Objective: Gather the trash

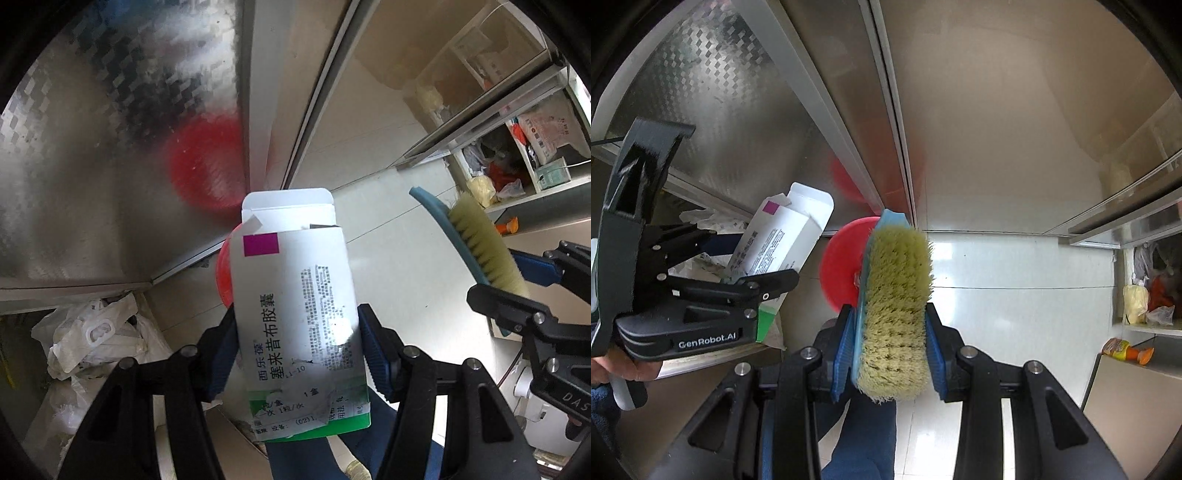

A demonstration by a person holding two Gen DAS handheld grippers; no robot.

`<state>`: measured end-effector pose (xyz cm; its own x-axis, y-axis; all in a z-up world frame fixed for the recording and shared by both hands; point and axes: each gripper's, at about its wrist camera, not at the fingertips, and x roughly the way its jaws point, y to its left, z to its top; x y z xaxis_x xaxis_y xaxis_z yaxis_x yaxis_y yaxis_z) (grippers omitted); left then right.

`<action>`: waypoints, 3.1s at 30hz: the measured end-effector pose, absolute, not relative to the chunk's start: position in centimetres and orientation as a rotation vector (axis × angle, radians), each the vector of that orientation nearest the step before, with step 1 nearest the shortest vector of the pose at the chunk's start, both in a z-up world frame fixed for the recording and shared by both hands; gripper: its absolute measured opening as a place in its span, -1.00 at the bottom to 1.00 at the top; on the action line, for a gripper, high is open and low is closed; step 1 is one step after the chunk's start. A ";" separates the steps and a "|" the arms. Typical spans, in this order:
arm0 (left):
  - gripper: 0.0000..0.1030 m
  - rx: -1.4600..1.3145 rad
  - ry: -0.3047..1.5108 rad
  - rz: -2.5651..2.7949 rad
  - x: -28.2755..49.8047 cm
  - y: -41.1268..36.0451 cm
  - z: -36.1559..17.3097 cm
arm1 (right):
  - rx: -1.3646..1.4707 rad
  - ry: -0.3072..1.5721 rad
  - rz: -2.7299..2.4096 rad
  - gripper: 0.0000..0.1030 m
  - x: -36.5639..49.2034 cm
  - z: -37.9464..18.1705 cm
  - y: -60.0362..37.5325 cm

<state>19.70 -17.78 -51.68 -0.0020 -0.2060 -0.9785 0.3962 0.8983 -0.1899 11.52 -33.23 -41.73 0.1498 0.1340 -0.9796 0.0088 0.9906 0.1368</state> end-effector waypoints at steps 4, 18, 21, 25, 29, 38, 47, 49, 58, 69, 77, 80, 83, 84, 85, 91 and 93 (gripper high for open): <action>0.61 0.168 1.491 -0.474 19.9 -17.9 -51.6 | 0.109 1.421 0.092 -0.35 11.4 -41.9 -33.3; 1.00 0.173 1.457 -0.404 19.7 -16.2 -51.0 | 0.089 1.438 0.121 -0.35 11.6 -42.2 -31.6; 1.00 0.152 1.460 -0.360 19.6 -15.1 -51.0 | 0.083 1.442 0.140 -0.35 11.9 -42.5 -31.1; 1.00 0.142 1.475 -0.319 19.1 -13.4 -51.4 | 0.069 1.450 0.173 -0.35 12.6 -43.4 -30.4; 1.00 0.116 1.485 -0.285 18.8 -11.8 -52.2 | 0.049 1.459 0.206 -0.35 13.5 -45.1 -29.2; 1.00 0.057 1.508 -0.221 18.1 -8.6 -53.9 | -0.012 1.462 0.246 -0.30 15.2 -49.1 -26.3; 1.00 0.028 1.482 -0.199 18.2 -7.3 -53.1 | -0.056 1.407 0.226 0.73 15.6 -48.4 -25.5; 1.00 0.034 1.481 -0.195 18.2 -7.2 -52.8 | -0.046 1.387 0.224 0.82 15.2 -47.8 -25.6; 1.00 0.071 1.410 -0.191 17.5 -8.0 -46.5 | -0.015 1.359 0.199 0.97 14.0 -43.2 -26.1; 1.00 0.054 1.249 -0.227 15.9 -8.9 -30.5 | 0.009 1.194 0.134 0.98 11.9 -28.3 -27.4; 1.00 0.064 1.046 -0.249 13.4 -9.6 -18.6 | 0.028 1.037 0.101 0.98 9.9 -18.0 -27.9; 1.00 0.066 0.968 -0.256 12.3 -9.8 -14.6 | 0.015 0.969 0.080 0.98 8.6 -14.6 -27.6; 1.00 0.085 0.873 -0.247 10.6 -10.0 -10.8 | 0.019 0.903 0.063 0.98 7.1 -11.7 -27.3; 1.00 0.080 0.851 -0.243 9.9 -10.0 -9.7 | 0.020 0.882 0.058 0.98 6.5 -10.8 -27.1; 1.00 0.069 0.830 -0.241 9.2 -9.9 -8.6 | 0.019 0.864 0.054 0.98 5.8 -9.8 -26.9; 1.00 0.049 0.735 -0.272 4.8 -9.8 -3.4 | -0.009 0.755 0.010 0.98 2.1 -5.1 -25.7; 1.00 0.060 0.706 -0.259 3.2 -9.6 -2.0 | -0.009 0.729 -0.005 0.98 0.8 -4.1 -25.4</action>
<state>3.22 -9.59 -1.99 0.7306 -0.2147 -0.6482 0.2554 0.9663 -0.0322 0.81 -25.41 -4.06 0.7456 -0.0077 -0.6664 0.0015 0.9999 -0.0099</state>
